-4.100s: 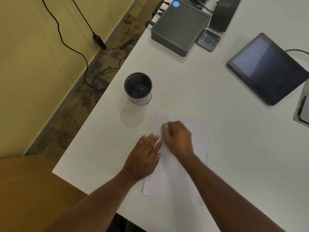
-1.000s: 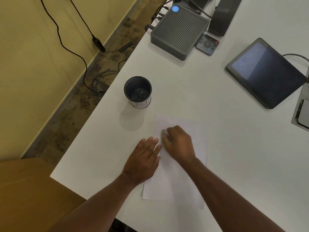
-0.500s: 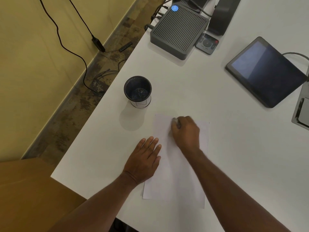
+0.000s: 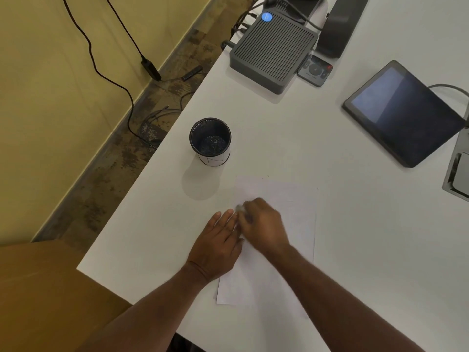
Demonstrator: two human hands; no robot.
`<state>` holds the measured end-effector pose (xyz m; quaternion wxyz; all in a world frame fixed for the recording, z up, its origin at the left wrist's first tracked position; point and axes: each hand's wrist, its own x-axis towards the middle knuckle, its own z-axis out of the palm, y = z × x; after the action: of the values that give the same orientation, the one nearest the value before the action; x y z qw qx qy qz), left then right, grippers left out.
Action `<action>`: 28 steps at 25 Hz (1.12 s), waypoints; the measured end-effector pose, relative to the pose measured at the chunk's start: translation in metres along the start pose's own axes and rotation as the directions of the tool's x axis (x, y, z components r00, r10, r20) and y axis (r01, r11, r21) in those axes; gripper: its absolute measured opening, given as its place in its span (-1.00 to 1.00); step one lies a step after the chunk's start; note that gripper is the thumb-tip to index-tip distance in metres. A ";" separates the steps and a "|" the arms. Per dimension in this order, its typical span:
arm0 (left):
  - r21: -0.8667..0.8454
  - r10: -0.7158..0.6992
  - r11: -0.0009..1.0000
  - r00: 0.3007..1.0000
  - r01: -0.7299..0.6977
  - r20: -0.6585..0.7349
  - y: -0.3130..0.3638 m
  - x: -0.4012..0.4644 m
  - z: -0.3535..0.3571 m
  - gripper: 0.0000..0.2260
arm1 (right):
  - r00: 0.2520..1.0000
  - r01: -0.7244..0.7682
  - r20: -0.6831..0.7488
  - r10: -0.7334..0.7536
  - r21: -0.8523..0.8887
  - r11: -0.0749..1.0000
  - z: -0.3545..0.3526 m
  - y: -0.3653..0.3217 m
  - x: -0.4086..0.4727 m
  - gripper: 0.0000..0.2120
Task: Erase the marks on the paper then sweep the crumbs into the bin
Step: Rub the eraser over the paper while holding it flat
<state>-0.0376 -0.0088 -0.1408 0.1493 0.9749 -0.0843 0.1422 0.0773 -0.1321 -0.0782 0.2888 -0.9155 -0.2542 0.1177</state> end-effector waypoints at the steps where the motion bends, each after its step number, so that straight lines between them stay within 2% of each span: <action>1: 0.005 -0.003 1.000 1.000 0.003 0.002 -0.001 0.000 0.000 -0.65 | 0.999 -0.033 -0.016 0.033 -0.002 0.999 -0.005 0.007 0.007 -0.87; 4: 0.009 -0.005 1.000 1.000 0.005 0.007 0.000 0.001 -0.001 -0.65 | 0.940 -0.257 -0.227 0.254 0.015 0.966 -0.026 0.025 0.033 -0.76; 5: 0.010 -0.006 1.000 1.000 0.006 0.006 0.000 0.000 -0.001 -0.65 | 0.940 -0.263 -0.217 0.263 0.028 0.964 -0.025 0.022 0.031 -0.76; 8: 0.001 -0.006 1.000 1.000 0.006 0.001 0.000 0.000 0.000 -0.66 | 0.998 -0.052 -0.024 0.052 0.008 0.999 -0.003 0.001 0.001 -0.87; 9: 0.003 -0.007 1.000 1.000 0.007 0.003 0.000 0.000 -0.001 -0.66 | 0.999 -0.034 -0.015 0.034 0.014 0.999 -0.003 0.004 0.002 -0.87; 12: 0.010 -0.009 1.000 1.000 0.009 0.009 0.000 0.000 -0.002 -0.65 | 0.963 -0.191 -0.191 0.190 0.015 0.982 -0.017 0.017 0.024 -0.80; 13: 0.008 -0.009 1.000 1.000 0.009 0.006 0.001 0.000 -0.002 -0.65 | 0.963 -0.195 -0.185 0.194 0.016 0.981 -0.016 0.015 0.024 -0.80; 16: 0.002 -0.010 1.000 1.000 0.010 -0.002 0.000 0.001 -0.001 -0.65 | 0.999 -0.044 -0.001 0.044 0.014 0.999 0.000 -0.001 0.004 -0.84; 17: 0.006 -0.010 1.000 1.000 0.010 0.003 0.000 0.001 -0.001 -0.65 | 0.999 -0.044 -0.003 0.044 0.021 0.999 -0.001 0.001 0.006 -0.83; 20: 0.009 -0.009 1.000 1.000 0.009 0.018 0.000 0.001 -0.003 -0.65 | 0.979 -0.144 -0.145 0.146 0.026 0.989 -0.012 0.010 0.021 -0.81; 23: 0.006 -0.015 1.000 1.000 0.015 0.008 0.000 0.001 -0.002 -0.64 | 1.000 -0.025 -0.001 0.025 0.020 0.999 -0.002 0.001 0.005 -0.81; 24: 0.010 -0.018 1.000 1.000 0.018 0.009 0.001 0.001 -0.002 -0.64 | 1.000 -0.028 0.006 0.028 0.019 0.999 -0.003 0.004 0.005 -0.79; 27: 0.011 -0.016 1.000 0.999 0.015 0.028 0.001 0.001 -0.003 -0.65 | 0.957 -0.218 -0.191 0.217 0.016 0.976 -0.021 0.021 0.025 -0.74; 28: 0.010 -0.013 1.000 0.999 0.012 0.031 0.000 0.002 -0.004 -0.65 | 0.952 -0.225 -0.209 0.224 0.022 0.974 -0.023 0.021 0.027 -0.75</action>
<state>-0.0371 -0.0082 -0.1366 0.1443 0.9782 -0.0798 0.1266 0.1163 -0.1432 -0.0736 0.2981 -0.9460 -0.1166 0.0522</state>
